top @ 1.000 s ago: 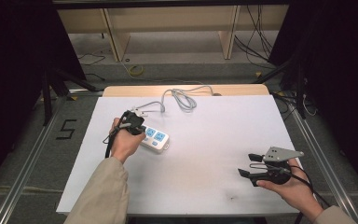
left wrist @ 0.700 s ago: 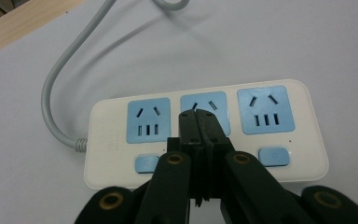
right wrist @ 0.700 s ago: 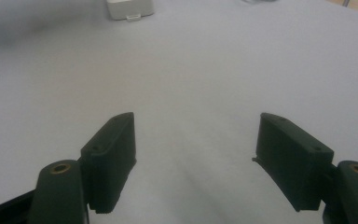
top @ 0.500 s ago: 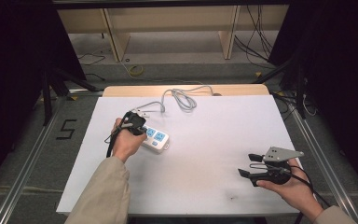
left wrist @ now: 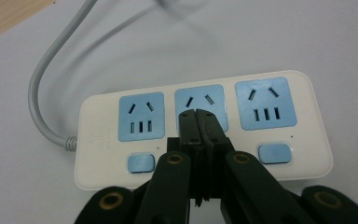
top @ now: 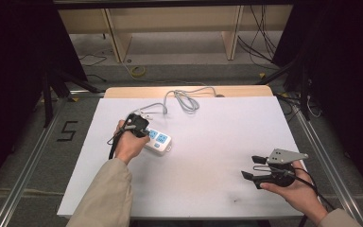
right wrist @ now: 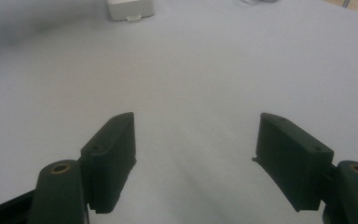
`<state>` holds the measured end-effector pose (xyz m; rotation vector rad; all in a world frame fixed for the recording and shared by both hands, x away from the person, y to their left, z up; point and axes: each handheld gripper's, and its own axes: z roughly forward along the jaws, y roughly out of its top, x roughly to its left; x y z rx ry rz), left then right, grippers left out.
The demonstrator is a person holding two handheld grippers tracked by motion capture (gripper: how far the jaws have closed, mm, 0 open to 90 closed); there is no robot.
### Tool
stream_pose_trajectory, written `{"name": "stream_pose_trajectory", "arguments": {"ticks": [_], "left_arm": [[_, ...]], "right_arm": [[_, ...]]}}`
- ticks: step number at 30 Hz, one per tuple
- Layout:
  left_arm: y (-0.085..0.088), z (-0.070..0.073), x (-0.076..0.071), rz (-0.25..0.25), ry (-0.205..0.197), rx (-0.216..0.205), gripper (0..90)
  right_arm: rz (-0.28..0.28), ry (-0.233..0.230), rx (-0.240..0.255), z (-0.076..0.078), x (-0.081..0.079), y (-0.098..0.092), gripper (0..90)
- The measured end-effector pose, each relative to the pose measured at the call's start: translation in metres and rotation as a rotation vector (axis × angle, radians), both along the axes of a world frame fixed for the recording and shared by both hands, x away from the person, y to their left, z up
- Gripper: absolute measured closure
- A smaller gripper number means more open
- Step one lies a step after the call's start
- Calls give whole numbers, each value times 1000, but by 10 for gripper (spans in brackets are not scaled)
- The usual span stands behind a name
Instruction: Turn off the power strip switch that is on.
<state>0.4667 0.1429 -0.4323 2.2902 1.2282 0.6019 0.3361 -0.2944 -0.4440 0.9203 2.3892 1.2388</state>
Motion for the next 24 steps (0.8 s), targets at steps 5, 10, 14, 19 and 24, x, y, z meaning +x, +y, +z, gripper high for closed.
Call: {"name": "stream_pose_trajectory", "arguments": {"ticks": [5, 10, 14, 19, 24], "left_arm": [[0, -1, 1, -1, 8, -1, 897], [-1, -3, 2, -5, 18, 3, 897], [-2, -5, 2, -9, 30, 8, 898], [-2, -7, 3, -9, 40, 12, 897], [-2, -8, 3, -13, 49, 17, 897]], "right_arm": [[2, -4, 2, 0, 0, 0, 290], [3, -3, 1, 0, 0, 0, 290], [2, -1, 0, 0, 0, 0, 290], [2, -1, 1, 0, 0, 0, 290], [3, 1, 1, 0, 0, 1, 290]]}}
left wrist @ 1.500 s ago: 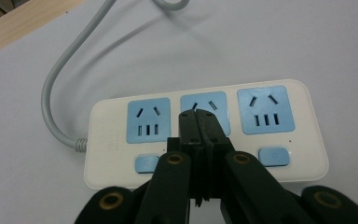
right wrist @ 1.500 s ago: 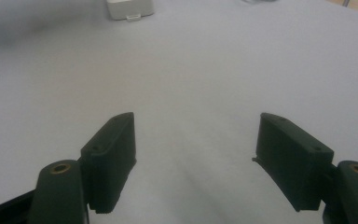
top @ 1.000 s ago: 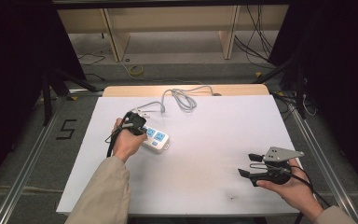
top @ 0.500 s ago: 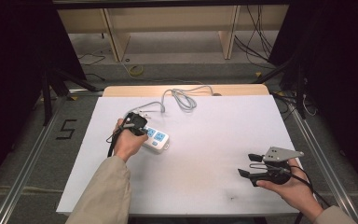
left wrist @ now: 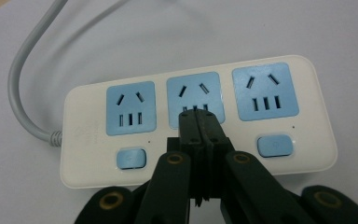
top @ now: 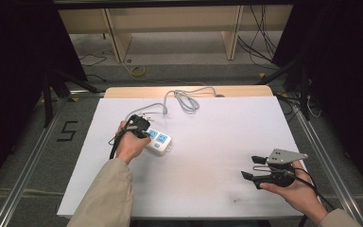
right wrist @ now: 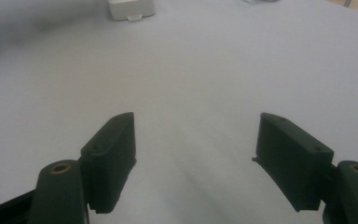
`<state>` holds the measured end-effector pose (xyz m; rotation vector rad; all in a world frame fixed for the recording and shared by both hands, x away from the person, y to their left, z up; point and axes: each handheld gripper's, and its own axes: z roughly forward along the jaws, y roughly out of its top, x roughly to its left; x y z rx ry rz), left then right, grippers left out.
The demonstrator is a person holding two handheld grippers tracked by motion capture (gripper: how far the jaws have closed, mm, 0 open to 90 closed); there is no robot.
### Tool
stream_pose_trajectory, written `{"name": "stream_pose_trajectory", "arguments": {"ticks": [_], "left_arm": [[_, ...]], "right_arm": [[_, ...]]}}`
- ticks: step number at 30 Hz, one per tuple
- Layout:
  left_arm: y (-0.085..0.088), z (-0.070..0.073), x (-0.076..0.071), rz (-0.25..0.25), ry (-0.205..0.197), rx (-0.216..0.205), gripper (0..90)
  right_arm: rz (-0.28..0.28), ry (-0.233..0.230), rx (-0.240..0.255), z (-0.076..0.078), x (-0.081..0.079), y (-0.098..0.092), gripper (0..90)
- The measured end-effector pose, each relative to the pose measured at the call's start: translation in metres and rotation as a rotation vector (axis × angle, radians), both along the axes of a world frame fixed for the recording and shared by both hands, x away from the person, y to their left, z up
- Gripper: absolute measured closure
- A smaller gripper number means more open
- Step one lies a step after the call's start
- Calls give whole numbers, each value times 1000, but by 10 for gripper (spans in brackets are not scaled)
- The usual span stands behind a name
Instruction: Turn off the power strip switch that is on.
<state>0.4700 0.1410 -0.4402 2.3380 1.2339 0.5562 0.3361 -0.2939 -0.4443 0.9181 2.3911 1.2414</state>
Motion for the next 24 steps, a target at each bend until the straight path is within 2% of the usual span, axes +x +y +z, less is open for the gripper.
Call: {"name": "stream_pose_trajectory", "arguments": {"ticks": [24], "left_arm": [[-2, -5, 2, -6, 37, 8, 898]], "right_arm": [[2, 2, -1, 0, 0, 0, 289]]}}
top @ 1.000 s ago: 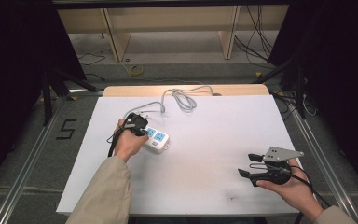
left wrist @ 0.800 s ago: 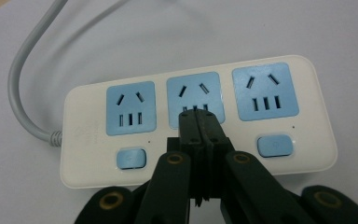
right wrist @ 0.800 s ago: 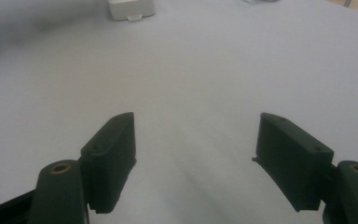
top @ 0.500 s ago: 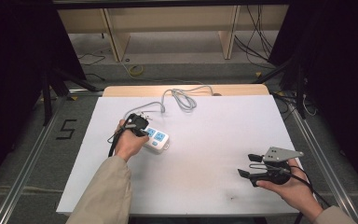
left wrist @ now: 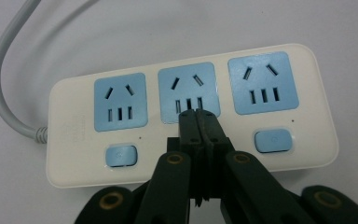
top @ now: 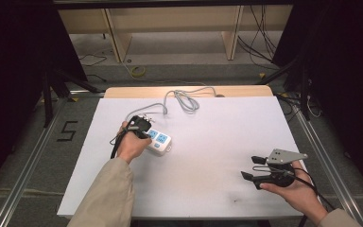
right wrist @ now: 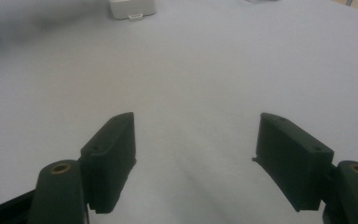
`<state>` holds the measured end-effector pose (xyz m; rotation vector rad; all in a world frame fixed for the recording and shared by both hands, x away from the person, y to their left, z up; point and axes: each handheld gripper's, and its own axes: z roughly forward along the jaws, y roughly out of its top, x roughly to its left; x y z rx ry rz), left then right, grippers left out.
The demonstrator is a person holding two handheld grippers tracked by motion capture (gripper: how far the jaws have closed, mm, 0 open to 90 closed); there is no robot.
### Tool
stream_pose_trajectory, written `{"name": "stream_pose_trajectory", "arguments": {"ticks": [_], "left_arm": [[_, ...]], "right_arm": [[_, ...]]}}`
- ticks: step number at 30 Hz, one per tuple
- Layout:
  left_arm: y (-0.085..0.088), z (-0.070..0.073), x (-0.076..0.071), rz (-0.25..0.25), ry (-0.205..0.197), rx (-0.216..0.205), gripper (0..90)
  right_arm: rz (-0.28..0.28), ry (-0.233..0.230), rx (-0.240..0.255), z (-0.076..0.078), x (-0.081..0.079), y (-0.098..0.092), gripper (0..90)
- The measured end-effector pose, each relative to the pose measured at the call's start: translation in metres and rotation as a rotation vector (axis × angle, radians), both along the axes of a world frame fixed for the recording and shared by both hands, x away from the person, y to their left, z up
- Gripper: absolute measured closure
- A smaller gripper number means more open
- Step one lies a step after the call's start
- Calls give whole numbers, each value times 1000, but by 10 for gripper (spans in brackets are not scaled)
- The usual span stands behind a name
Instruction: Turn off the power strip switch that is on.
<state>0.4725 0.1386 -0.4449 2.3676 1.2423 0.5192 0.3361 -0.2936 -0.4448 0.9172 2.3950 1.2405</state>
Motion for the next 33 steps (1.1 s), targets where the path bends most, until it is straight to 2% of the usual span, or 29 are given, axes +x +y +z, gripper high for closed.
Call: {"name": "stream_pose_trajectory", "arguments": {"ticks": [14, 26, 33], "left_arm": [[-1, 0, 0, 5, 1, 6, 898], [2, 0, 1, 25, 15, -24, 899], [2, 1, 1, 24, 27, -21, 899]], "right_arm": [[-3, -4, -2, 1, -1, 0, 290], [-6, -6, 1, 1, -1, 0, 289], [-6, -4, -2, 0, -1, 0, 289]]}}
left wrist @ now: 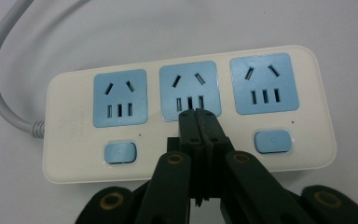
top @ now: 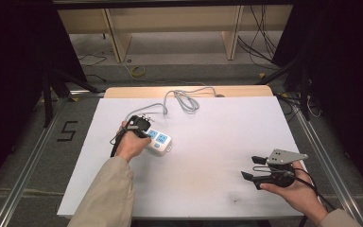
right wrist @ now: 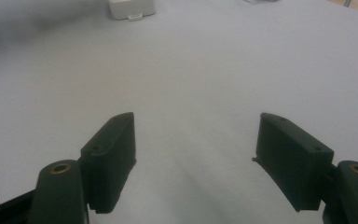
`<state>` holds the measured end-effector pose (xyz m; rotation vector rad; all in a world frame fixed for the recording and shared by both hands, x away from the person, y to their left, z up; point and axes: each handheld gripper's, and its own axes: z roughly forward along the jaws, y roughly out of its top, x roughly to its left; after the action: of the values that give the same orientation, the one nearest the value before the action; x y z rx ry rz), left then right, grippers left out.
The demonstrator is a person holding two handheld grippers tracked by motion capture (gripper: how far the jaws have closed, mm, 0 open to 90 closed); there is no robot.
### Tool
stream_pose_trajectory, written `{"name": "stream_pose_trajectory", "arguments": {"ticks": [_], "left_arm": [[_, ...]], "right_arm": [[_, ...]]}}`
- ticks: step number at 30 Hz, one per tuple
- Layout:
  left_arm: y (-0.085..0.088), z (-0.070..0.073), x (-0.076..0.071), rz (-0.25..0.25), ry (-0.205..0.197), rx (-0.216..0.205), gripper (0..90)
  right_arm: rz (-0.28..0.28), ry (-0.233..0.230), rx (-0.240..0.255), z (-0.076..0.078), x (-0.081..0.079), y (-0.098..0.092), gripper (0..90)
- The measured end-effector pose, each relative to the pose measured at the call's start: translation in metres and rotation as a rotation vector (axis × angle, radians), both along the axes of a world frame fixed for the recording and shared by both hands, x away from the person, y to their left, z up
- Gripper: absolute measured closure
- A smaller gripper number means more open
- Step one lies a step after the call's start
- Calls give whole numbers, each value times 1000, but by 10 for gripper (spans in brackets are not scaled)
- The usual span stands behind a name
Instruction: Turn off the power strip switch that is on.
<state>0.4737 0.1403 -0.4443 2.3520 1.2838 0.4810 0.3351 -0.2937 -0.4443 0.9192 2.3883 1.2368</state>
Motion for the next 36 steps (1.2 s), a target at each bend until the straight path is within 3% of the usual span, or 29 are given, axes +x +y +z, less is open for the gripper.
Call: {"name": "stream_pose_trajectory", "arguments": {"ticks": [5, 8, 12, 14, 16, 19, 23, 26, 29, 33, 36], "left_arm": [[-2, 0, 0, -6, 23, -31, 900], [-7, 0, 0, -17, 15, 16, 900], [-7, 0, 1, -4, 15, 10, 900], [-7, 1, 1, 6, 0, 34, 900], [-5, 0, 2, 18, -7, 103, 900], [2, 1, 3, 24, 12, 46, 900], [0, 1, 3, 18, 8, 61, 900], [0, 2, 3, 13, 21, 11, 900], [-2, 2, 3, 15, 19, 26, 900], [-1, 2, 4, 26, 27, 11, 900], [-4, 2, 4, 23, 24, 30, 900]], "right_arm": [[0, 0, -2, 0, 0, 0, 289], [2, 0, 0, 0, 0, 0, 289], [2, -1, 0, 0, 0, 0, 289], [1, 2, 3, -1, 0, 0, 289], [3, 3, 2, 0, 0, 0, 289], [3, 3, 3, -1, 0, 0, 290], [4, 4, 1, -1, 1, 0, 289], [4, 4, 0, -1, 1, 0, 290], [3, 4, 1, -1, 1, 0, 289], [2, 5, 2, -1, 1, 0, 290], [1, 6, 1, -1, 1, 0, 290]]}}
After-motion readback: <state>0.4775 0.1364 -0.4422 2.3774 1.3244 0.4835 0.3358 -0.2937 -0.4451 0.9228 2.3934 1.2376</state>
